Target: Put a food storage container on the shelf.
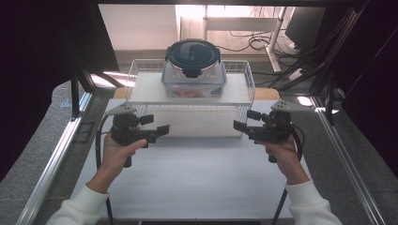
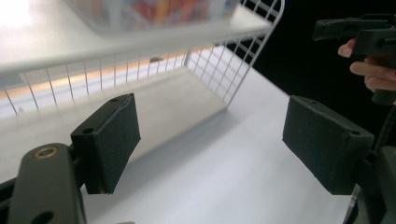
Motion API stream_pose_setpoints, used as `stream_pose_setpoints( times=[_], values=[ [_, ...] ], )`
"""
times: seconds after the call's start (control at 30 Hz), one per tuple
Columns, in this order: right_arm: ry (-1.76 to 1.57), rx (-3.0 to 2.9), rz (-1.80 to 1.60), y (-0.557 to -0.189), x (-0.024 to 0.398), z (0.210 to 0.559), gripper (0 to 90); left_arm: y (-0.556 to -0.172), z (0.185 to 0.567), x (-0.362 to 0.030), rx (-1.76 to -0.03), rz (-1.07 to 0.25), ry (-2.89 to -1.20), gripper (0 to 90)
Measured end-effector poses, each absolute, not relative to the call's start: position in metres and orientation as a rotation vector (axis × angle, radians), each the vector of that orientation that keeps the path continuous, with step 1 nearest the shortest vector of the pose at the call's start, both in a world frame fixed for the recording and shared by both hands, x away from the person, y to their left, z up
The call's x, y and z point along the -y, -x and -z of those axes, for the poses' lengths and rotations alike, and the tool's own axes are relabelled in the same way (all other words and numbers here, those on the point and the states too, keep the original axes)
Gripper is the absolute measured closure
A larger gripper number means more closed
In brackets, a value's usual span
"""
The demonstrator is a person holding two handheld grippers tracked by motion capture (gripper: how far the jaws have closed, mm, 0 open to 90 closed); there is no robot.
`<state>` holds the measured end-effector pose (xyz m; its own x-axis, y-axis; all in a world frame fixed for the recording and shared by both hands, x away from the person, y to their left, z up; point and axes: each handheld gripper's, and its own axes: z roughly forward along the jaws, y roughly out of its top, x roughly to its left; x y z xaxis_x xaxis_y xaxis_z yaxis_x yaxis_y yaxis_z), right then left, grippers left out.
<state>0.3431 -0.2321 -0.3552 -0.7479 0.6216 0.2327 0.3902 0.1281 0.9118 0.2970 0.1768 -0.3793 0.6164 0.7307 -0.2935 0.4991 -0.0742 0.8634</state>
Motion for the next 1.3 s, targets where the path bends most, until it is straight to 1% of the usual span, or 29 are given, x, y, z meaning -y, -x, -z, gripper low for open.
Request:
stream_pose_setpoints(
  times=[0.3,0.4,0.5,0.67,0.77,0.83,1.1,1.3],
  values=[
    [-1.039,-2.261,-1.564,-0.317,0.245,0.407,19.8,-0.275,0.434,-0.168,-1.06,-0.294,-1.845,18.8],
    [-1.057,-2.278,-1.516,-0.311,0.249,0.422,19.8,-0.27,0.45,-0.172,-1.092,-0.259,-1.85,19.0],
    [-1.09,-2.292,-1.476,-0.306,0.255,0.436,19.7,-0.263,0.465,-0.176,-1.126,-0.255,-1.862,19.2],
    [-1.146,-2.303,-1.414,-0.298,0.265,0.459,20.2,-0.252,0.492,-0.18,-1.167,-0.238,-1.937,19.2],
    [-1.189,-2.313,-1.383,-0.298,0.271,0.473,20.4,-0.249,0.496,-0.18,-1.164,-0.281,-1.97,19.2],
    [-1.203,-2.312,-1.371,-0.298,0.271,0.476,20.4,-0.248,0.495,-0.18,-1.159,-0.276,-1.966,19.2],
    [-1.168,-2.314,-1.356,-0.297,0.267,0.478,20.1,-0.246,0.498,-0.177,-1.139,-0.283,-1.994,19.2],
    [-1.155,-2.312,-1.347,-0.297,0.268,0.479,20.1,-0.248,0.5,-0.178,-1.147,-0.316,-2.001,19.2]
  ],
)
